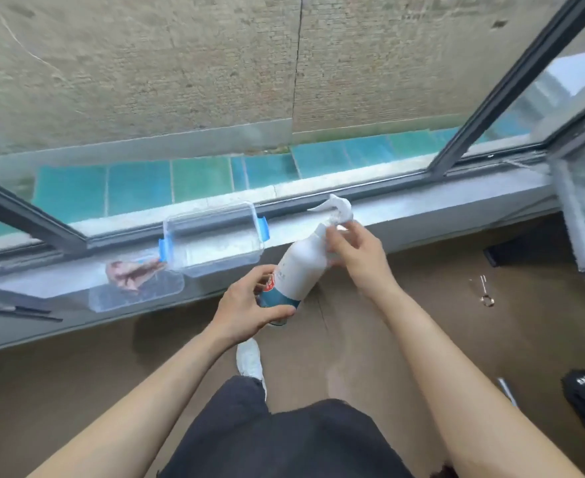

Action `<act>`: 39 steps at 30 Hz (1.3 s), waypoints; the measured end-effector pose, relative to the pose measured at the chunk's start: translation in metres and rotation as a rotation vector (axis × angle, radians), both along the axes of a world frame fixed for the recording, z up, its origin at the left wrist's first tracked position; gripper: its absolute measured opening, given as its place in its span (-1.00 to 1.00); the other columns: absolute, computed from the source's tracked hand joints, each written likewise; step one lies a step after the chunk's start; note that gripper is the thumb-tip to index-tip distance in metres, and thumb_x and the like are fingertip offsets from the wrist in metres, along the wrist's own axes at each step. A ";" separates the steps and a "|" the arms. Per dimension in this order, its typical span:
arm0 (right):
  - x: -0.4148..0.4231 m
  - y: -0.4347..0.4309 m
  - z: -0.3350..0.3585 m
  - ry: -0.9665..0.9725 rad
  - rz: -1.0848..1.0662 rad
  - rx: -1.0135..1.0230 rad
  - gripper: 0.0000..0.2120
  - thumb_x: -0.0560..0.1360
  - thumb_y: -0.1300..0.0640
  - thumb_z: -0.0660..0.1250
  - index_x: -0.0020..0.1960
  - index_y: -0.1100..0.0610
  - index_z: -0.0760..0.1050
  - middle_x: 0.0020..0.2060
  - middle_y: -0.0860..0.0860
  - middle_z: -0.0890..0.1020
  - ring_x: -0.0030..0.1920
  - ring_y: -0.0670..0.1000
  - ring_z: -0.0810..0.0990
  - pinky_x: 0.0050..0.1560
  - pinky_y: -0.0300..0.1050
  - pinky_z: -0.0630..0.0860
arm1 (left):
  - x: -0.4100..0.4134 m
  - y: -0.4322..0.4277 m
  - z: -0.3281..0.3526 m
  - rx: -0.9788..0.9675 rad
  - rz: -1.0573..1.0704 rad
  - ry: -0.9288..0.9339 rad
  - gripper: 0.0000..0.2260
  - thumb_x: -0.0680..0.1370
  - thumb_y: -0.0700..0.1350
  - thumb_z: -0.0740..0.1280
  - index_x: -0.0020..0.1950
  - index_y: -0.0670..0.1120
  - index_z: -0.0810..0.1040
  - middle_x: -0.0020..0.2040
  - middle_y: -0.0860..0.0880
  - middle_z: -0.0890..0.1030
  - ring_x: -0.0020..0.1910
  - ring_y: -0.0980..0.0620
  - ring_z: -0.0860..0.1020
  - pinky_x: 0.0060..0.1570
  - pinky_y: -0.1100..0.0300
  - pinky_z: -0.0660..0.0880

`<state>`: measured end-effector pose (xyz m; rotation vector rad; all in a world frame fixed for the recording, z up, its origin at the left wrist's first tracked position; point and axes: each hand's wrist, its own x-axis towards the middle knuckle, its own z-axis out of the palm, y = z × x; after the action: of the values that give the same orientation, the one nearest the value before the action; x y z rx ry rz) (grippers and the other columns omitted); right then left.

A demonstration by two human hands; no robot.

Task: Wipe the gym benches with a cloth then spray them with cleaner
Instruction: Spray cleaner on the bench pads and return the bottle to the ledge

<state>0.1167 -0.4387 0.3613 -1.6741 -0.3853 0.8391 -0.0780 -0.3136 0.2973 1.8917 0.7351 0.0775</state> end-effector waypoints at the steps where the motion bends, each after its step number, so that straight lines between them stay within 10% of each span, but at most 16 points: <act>1: 0.006 0.020 0.002 0.012 -0.011 0.008 -0.84 0.61 0.09 0.37 0.12 0.16 0.59 -0.10 0.05 0.66 -0.12 -0.02 0.64 -0.10 -0.04 0.64 | -0.005 0.019 -0.003 0.030 0.001 0.025 -0.36 0.23 0.28 0.53 0.29 0.24 0.50 0.10 0.24 0.64 0.09 0.21 0.59 0.16 -0.01 0.57; 8: 0.015 0.127 0.001 0.010 0.214 -0.090 -0.89 0.59 0.21 0.39 -0.11 0.20 0.59 -0.25 0.07 0.61 -0.21 0.01 0.65 -0.05 -0.08 0.69 | -0.029 0.104 -0.015 0.128 0.132 0.089 -0.36 0.29 0.16 0.61 0.31 0.23 0.46 0.16 0.25 0.60 0.12 0.13 0.58 0.11 -0.01 0.57; 18: 0.026 0.246 -0.046 -0.371 0.480 -0.153 -0.59 0.52 -0.12 0.35 -0.18 0.26 0.53 -0.29 0.27 0.59 -0.20 0.30 0.61 -0.10 0.30 0.60 | -0.019 0.144 -0.048 -0.057 0.533 0.091 -0.36 0.43 -0.05 0.59 0.46 0.10 0.45 0.34 0.13 0.56 0.28 0.16 0.51 0.29 0.14 0.46; 32: 0.045 0.328 -0.164 -0.675 0.968 -0.514 -0.80 0.58 0.14 0.33 -0.08 0.25 0.62 -0.28 0.17 0.59 -0.22 0.16 0.46 -0.27 -0.05 0.25 | -0.044 0.076 -0.065 -0.271 0.884 0.173 -0.81 0.53 -0.22 0.48 0.12 -0.04 0.68 0.00 0.02 0.72 -0.04 0.22 0.64 -0.04 0.50 0.47; 39: 0.051 0.316 -0.187 -0.674 0.986 -0.603 -0.81 0.58 0.16 0.32 0.08 0.12 0.69 -0.08 0.17 0.71 -0.13 0.15 0.57 -0.15 -0.07 0.47 | -0.055 0.088 -0.075 -0.286 0.895 0.189 -0.82 0.54 -0.18 0.47 0.07 0.06 0.67 -0.02 0.09 0.72 -0.01 0.21 0.65 0.05 0.39 0.53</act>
<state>0.1681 -0.1224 0.1746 -2.3303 -1.6454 1.1277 -0.1335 -0.2256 0.2218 1.1926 1.5865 0.3372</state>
